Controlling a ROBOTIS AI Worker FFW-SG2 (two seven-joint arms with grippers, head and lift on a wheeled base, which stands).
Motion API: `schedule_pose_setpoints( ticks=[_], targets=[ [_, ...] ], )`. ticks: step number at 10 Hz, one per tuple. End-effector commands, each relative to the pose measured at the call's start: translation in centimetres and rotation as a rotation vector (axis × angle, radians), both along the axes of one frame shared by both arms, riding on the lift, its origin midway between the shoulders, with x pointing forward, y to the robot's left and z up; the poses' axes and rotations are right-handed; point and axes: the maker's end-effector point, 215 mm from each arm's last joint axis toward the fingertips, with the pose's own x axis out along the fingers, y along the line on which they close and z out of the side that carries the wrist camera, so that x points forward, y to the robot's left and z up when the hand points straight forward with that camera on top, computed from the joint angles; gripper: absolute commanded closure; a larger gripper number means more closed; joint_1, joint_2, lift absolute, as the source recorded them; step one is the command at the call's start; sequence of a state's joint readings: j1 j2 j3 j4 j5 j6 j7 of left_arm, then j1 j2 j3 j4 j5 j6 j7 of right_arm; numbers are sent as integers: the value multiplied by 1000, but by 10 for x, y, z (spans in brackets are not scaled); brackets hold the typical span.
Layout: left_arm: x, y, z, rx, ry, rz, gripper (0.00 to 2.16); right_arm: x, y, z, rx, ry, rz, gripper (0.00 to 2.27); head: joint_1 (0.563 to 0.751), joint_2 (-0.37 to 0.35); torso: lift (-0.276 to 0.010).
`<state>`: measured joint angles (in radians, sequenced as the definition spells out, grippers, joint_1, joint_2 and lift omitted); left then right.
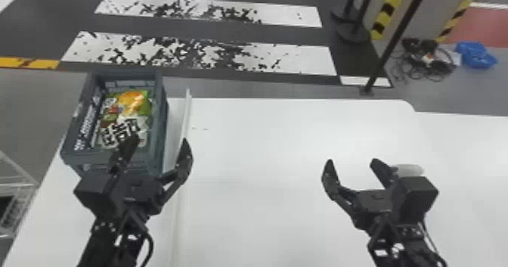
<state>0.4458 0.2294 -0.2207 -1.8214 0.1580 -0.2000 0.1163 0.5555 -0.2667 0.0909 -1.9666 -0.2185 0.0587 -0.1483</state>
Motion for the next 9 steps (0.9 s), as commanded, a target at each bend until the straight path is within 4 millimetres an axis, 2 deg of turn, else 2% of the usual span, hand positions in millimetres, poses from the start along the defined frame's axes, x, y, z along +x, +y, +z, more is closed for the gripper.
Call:
schedule_pose_setpoints(
  ticks=[1, 4, 8, 9],
  targets=[
    [-4, -5, -2, 18, 2, -25, 110, 1, -3, 1, 2, -2, -18, 53, 695, -89, -29],
    [-5, -12, -1, 23, -2, -42, 110, 0, -7, 1, 4, 1, -51, 53, 695, -117, -29],
    [-3, -3, 0, 26, -1, -23, 110, 3, -11, -5, -11, 39, -54, 53, 695, -114, -29],
    [-3, -3, 0, 29, 0, -24, 110, 4, -14, -1, 0, 25, -60, 53, 695, -113, -29]
  ],
)
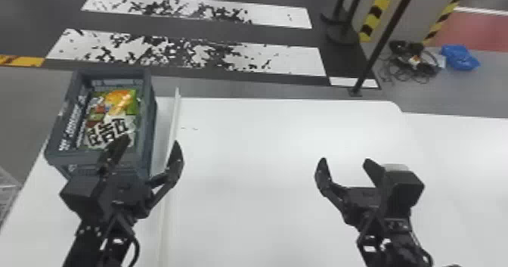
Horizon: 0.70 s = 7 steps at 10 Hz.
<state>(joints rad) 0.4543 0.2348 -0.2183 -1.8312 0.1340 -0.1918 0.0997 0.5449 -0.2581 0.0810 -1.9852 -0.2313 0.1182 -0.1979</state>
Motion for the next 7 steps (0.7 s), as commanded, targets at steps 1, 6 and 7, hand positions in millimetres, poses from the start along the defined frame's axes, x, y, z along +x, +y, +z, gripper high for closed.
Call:
schedule_pose_setpoints(
  ticks=[1, 6, 7],
  targets=[
    [1, 0, 1, -1, -1, 1, 110, 2, -3, 5, 14, -17, -10, 53, 695, -113, -29],
    [0, -6, 12, -17, -26, 2, 110, 5, -19, 70, 127, -271, -67, 56, 695, -134, -29],
    [-1, -3, 18, -24, -48, 15, 110, 4, -17, 69, 127, -270, -65, 56, 695, -141, -29]
  ],
)
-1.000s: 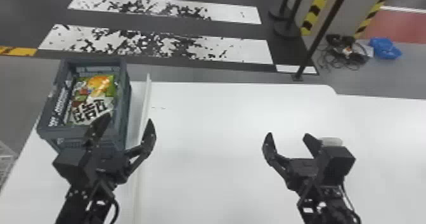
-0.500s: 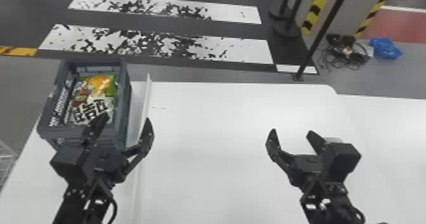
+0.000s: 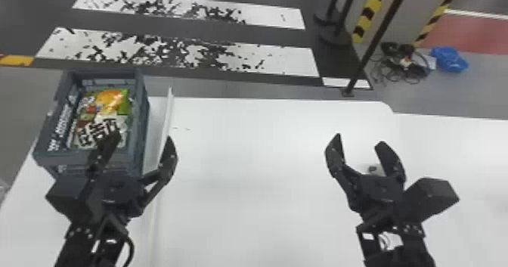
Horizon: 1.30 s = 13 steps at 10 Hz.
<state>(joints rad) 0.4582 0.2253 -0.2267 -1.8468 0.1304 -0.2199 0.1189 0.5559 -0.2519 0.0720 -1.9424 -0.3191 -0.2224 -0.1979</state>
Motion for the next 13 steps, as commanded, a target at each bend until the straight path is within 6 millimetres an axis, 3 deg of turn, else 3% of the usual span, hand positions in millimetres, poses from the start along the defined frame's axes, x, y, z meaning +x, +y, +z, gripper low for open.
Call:
schedule_pose_setpoints(
  ticks=[1, 3, 7, 13],
  targets=[
    [-4, 2, 15, -11, -40, 8, 110, -2, 3, 1, -4, -6, 4, 56, 695, -140, -29],
    [-5, -2, 30, -1, -62, 1, 110, -4, 3, 5, -7, -10, 6, 53, 695, -135, -29],
    [-9, 5, 39, 3, -77, 29, 103, -8, 11, 11, -43, -19, 36, 53, 695, -132, -29],
    [-16, 27, 47, -3, -84, 104, 110, -10, 26, -16, -75, 92, 91, 73, 695, -85, -29]
  ],
)
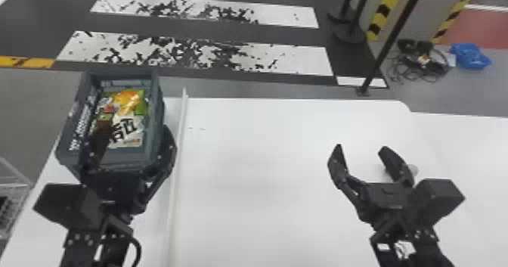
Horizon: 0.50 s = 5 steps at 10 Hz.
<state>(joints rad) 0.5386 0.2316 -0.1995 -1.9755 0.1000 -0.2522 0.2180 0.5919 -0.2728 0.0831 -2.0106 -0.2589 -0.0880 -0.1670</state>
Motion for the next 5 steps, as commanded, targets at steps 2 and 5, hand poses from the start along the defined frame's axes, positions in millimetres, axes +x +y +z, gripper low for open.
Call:
schedule_pose_setpoints(
  ticks=[2, 5],
  targets=[
    [0, 8, 3, 7, -6, 6, 110, -2, 1, -1, 1, 2, 5, 73, 695, -71, -29],
    [4, 19, -2, 46, 27, 8, 110, -4, 0, -7, 1, 27, 5, 73, 695, -64, -29]
  ],
)
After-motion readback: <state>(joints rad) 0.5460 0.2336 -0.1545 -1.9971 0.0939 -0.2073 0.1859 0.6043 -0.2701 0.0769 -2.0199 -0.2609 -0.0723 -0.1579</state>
